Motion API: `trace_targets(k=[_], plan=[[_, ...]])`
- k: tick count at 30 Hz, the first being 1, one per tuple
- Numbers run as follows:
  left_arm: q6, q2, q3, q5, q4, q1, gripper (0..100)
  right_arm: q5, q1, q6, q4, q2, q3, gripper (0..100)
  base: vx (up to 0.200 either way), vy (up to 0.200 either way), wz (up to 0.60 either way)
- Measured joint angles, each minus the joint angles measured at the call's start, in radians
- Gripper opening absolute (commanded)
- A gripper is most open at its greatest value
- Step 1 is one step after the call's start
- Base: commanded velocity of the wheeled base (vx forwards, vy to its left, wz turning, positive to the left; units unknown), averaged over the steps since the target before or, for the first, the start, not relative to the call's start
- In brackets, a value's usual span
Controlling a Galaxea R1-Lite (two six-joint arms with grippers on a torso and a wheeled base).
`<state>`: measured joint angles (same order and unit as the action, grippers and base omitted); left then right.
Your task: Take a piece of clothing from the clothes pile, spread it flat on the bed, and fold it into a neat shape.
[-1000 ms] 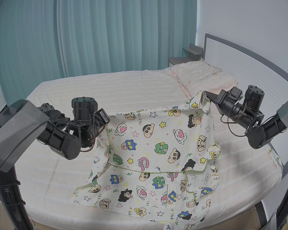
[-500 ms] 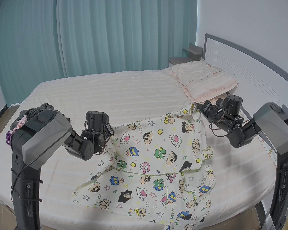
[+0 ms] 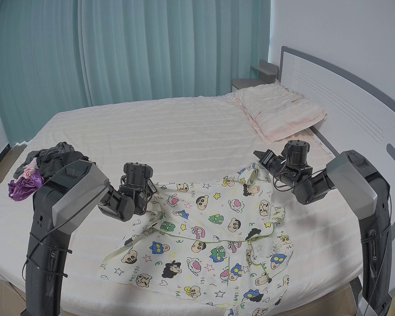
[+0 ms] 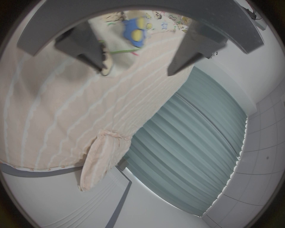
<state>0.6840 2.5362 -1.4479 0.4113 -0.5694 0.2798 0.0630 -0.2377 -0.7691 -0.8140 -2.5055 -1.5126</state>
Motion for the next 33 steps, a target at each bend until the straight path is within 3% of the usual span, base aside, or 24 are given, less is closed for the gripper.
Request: trace_targets(k=[2,9,17,21,29,33], plan=[[0.009,0.012,-0.019,0.0,0.01,-0.003,100,-0.02,-0.005,-0.006,0.038,-0.018,-0.031,100,0.0,0.0,0.0],[0.021,0.04,-0.081,0.044,0.034,-0.027,100,-0.18,0.0,-0.068,0.132,-0.073,-0.19,100,0.0,0.0,0.0],[0.021,0.047,-0.122,0.073,0.038,-0.084,100,-0.215,0.023,-0.107,0.322,-0.133,-0.339,100,0.0,0.0,0.0],[0.021,0.047,-0.124,0.074,0.039,-0.106,100,-0.215,0.025,-0.174,0.369,-0.151,-0.387,100,0.0,0.0,0.0],[0.03,0.011,-0.088,0.072,0.036,-0.128,100,-0.114,0.028,-0.439,0.486,-0.098,-0.425,100,0.0,0.0,0.0],[0.05,-0.039,-0.052,0.067,0.034,-0.135,100,-0.108,0.04,-0.471,0.568,-0.077,-0.46,100,0.0,0.0,0.0]])
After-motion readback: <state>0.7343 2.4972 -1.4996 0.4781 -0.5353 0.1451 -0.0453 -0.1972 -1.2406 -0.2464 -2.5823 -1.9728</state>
